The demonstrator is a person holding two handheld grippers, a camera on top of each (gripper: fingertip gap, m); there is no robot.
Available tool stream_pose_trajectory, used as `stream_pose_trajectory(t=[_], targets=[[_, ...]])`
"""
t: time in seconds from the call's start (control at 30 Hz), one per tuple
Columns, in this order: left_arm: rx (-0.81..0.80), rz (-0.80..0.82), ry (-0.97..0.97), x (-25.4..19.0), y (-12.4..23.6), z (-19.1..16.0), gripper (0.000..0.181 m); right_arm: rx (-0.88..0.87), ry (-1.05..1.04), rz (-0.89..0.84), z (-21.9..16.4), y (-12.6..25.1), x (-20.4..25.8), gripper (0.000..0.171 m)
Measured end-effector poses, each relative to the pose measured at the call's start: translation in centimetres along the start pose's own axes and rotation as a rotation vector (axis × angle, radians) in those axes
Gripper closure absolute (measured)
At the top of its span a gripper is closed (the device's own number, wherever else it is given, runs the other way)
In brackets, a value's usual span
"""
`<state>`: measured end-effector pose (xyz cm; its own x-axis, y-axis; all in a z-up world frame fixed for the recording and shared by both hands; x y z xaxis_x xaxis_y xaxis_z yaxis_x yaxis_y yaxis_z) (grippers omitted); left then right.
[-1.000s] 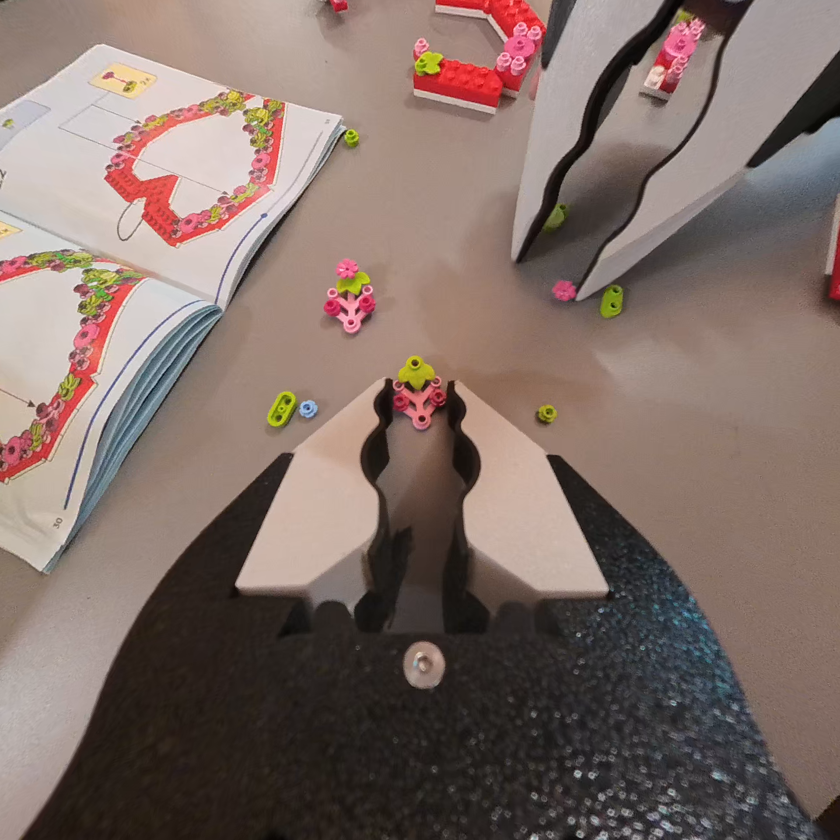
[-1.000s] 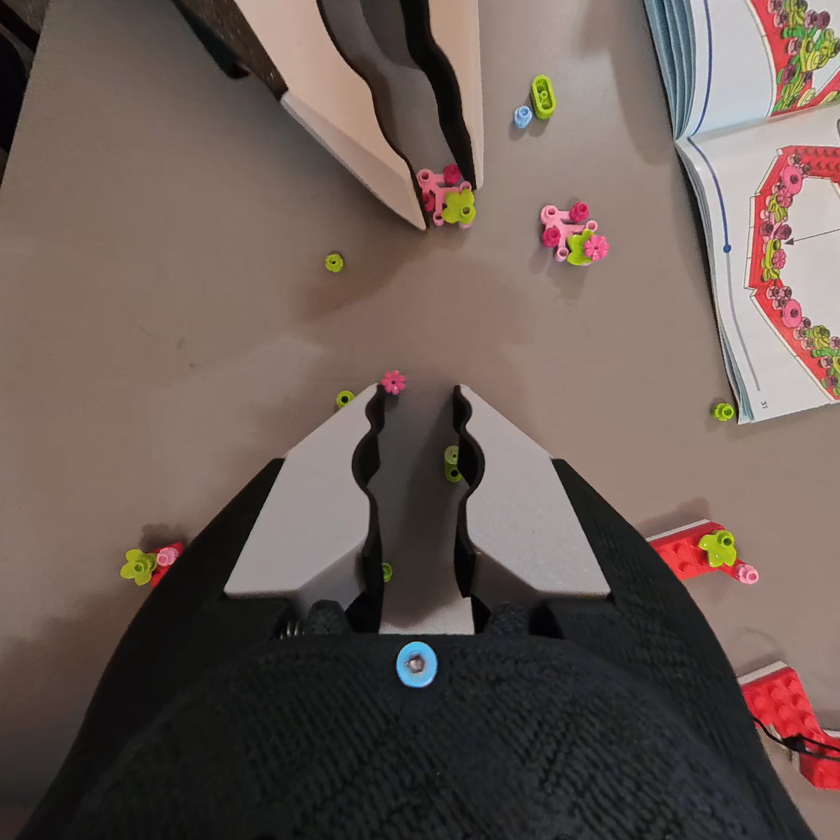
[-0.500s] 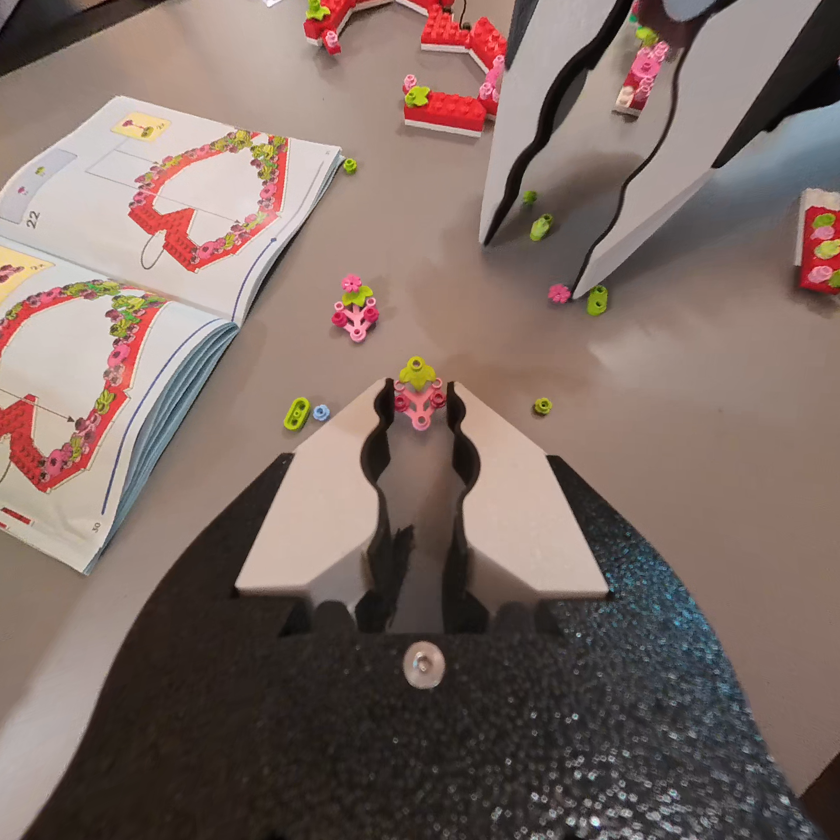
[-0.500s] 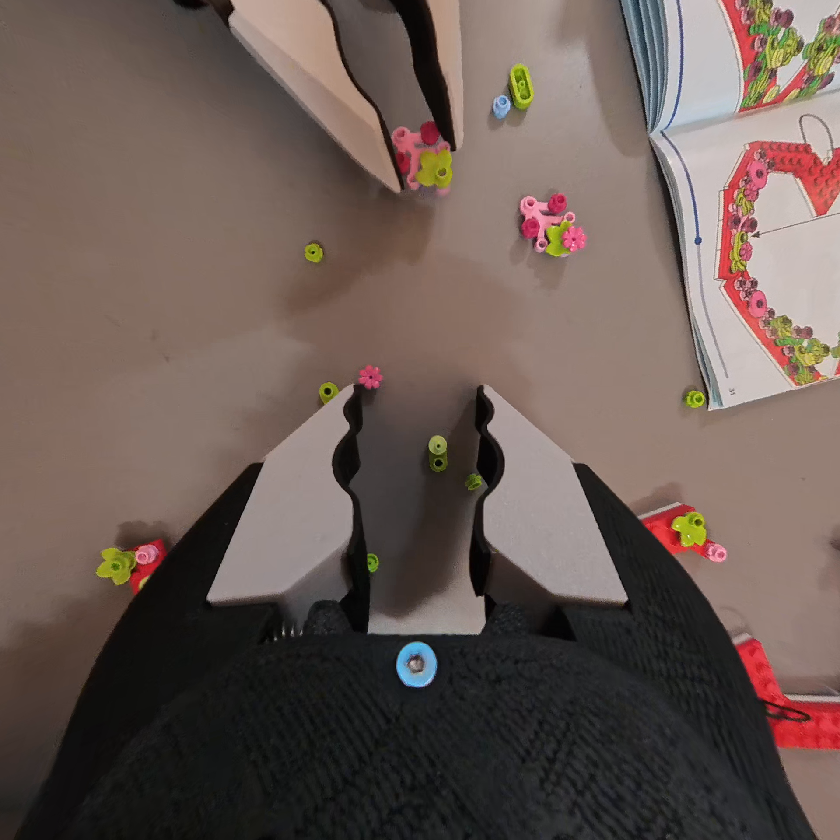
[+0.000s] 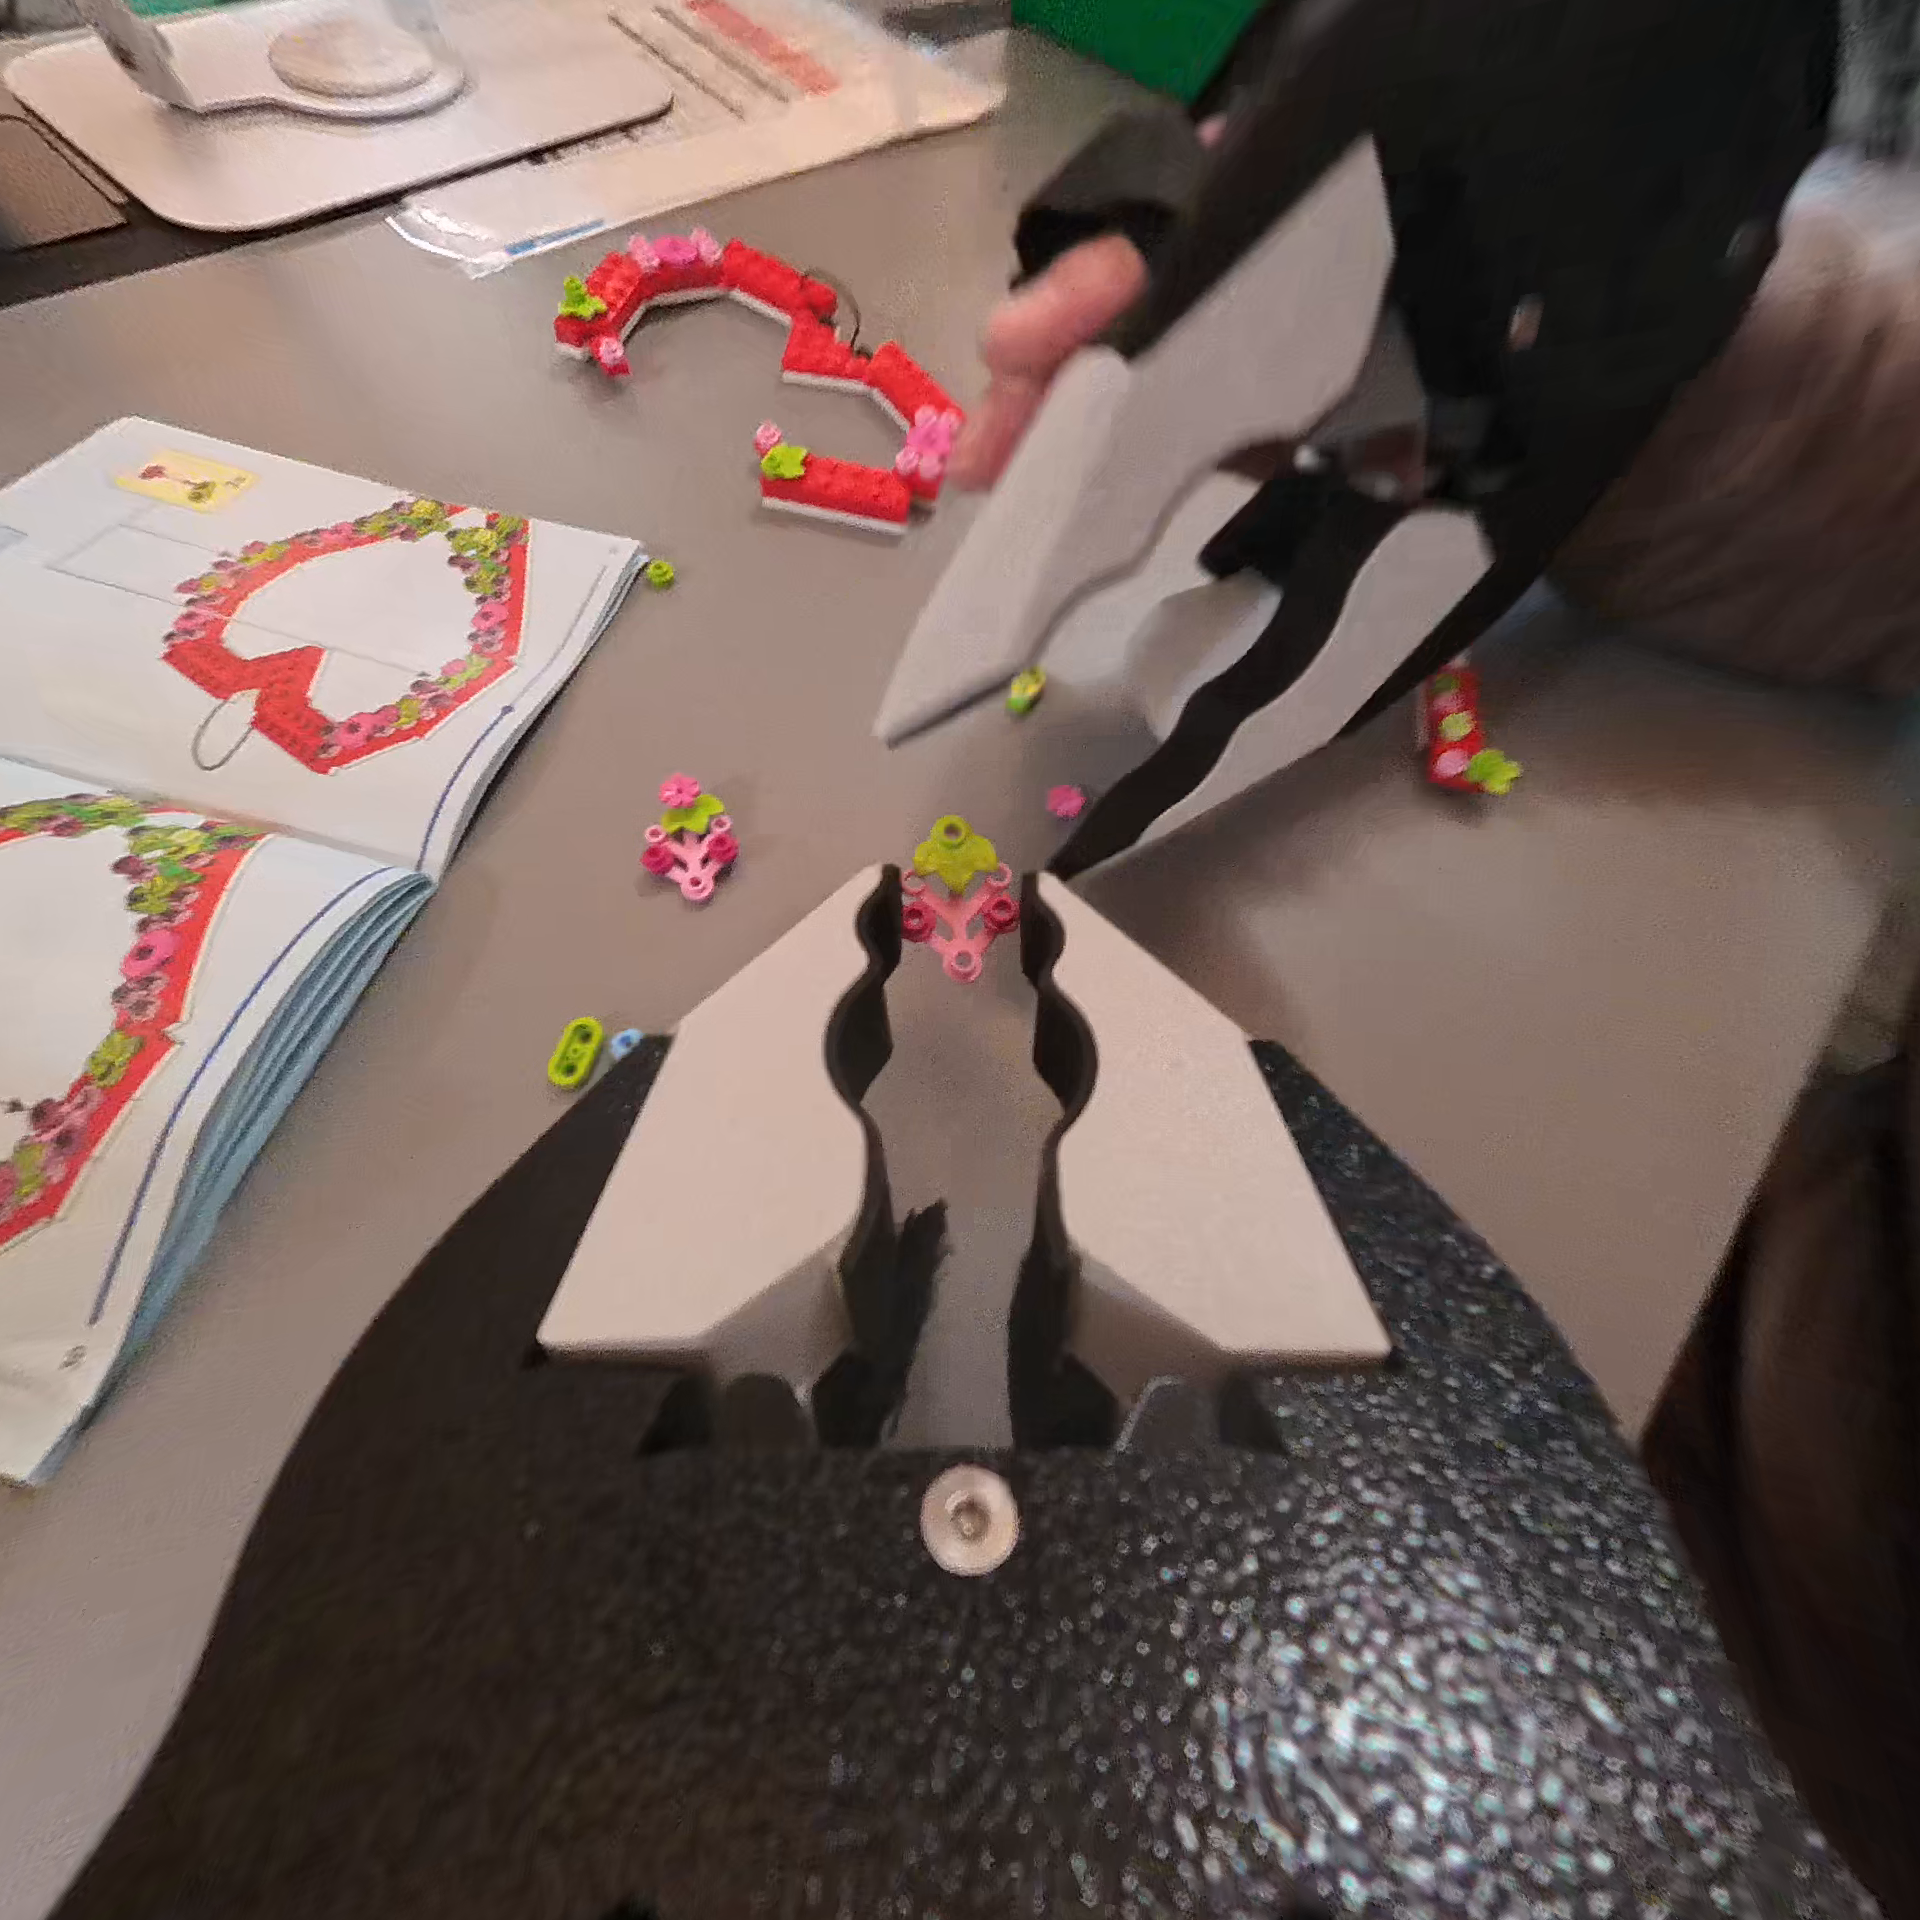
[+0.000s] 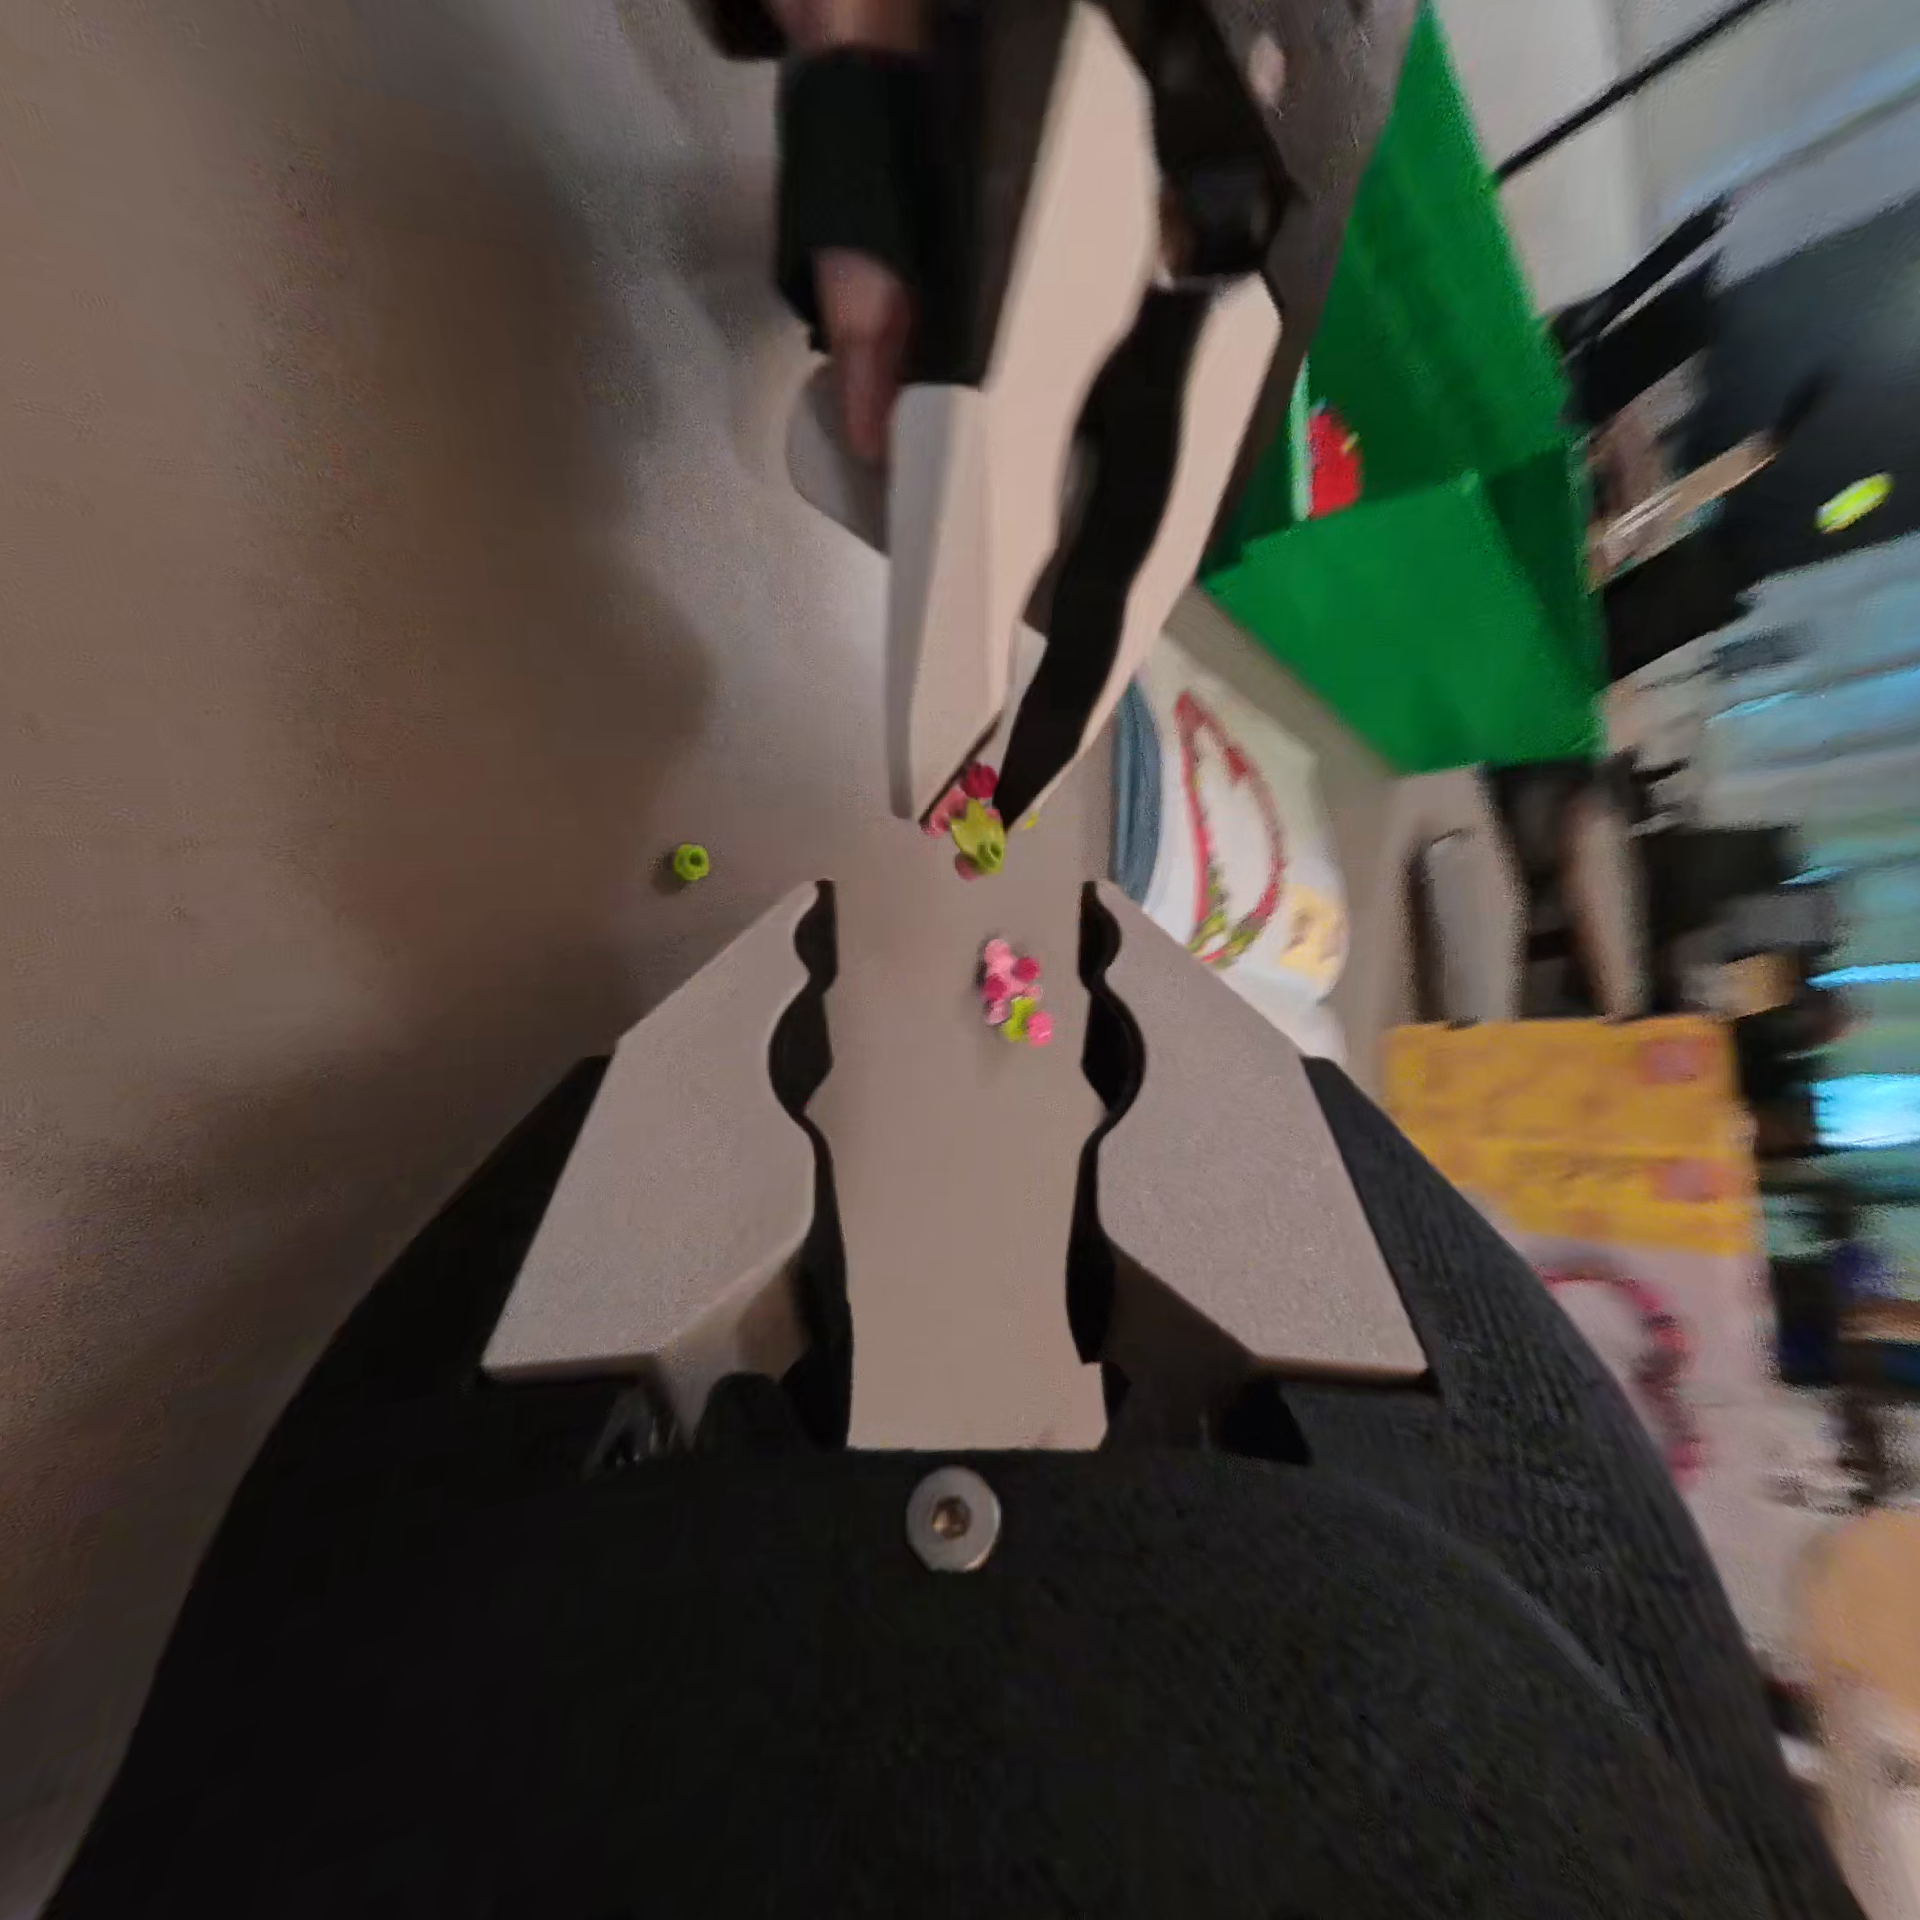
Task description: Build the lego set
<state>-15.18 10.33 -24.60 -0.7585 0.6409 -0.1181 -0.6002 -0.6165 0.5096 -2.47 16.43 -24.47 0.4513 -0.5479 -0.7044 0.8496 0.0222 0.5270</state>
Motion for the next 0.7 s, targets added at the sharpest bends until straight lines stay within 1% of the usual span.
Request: stream_pose_trajectory(t=[0.07, 0.13, 0.17, 0.3, 0.37, 0.47, 0.5, 0.53, 0.57, 0.63, 0.7], targets=[[-0.028, -0.037, 0.053, 0.1, 0.4, 0.2, 0.161, -0.012, 0.137, -0.097, 0.6, -0.1, 0.4, 0.132], [-0.036, -0.047, 0.076, 0.2, 0.7, 0.3, 0.161, -0.038, 0.204, -0.174, 1.1, -0.2, 0.6, 0.144], [-0.041, -0.057, 0.083, 0.2, 0.8, 0.3, 0.161, -0.052, 0.233, -0.205, 1.3, -0.3, 0.6, 0.145], [-0.090, -0.125, 0.124, 0.0, 1.2, 0.6, 0.161, -0.035, 0.355, -0.280, 1.5, -0.4, 1.0, 0.161], [-0.100, -0.123, 0.116, 0.1, 1.3, 0.6, 0.160, -0.027, 0.380, -0.308, 1.6, -0.5, 1.1, 0.163], [-0.157, -0.104, 0.077, 0.0, 1.5, 0.8, 0.160, -0.021, 0.388, -0.351, 1.6, -0.4, 0.9, 0.164], [-0.183, -0.093, 0.052, -0.1, 1.7, 1.0, 0.152, -0.018, 0.383, -0.362, 1.6, -0.3, 0.8, 0.164], [-0.197, -0.059, 0.012, -0.2, 1.7, 1.1, 0.135, -0.009, 0.375, -0.369, 1.5, -0.2, 0.7, 0.164], [-0.187, -0.002, -0.057, -0.3, 1.7, 1.1, 0.126, 0.004, 0.362, -0.371, 1.5, -0.2, 0.5, 0.164], [-0.158, 0.178, -0.311, -0.8, 1.7, 0.9, 0.121, 0.029, 0.329, -0.379, 1.3, -0.1, 0.2, 0.164], [-0.130, 0.366, -0.593, -1.7, 1.4, 0.6, 0.123, 0.059, 0.292, -0.369, 1.2, -0.1, -0.1, 0.164]])
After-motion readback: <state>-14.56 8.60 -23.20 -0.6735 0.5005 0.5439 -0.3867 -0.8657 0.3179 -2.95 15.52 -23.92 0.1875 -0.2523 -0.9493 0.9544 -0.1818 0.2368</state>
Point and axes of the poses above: each gripper's, where its closed fingertips meet, y back along the fingers, z out of its top, x = y × z across the jaws, the point moved 9 cm from there along y, back along the fingers, and after that the axes turned 1 degree about -z, right-handed, at the moved point
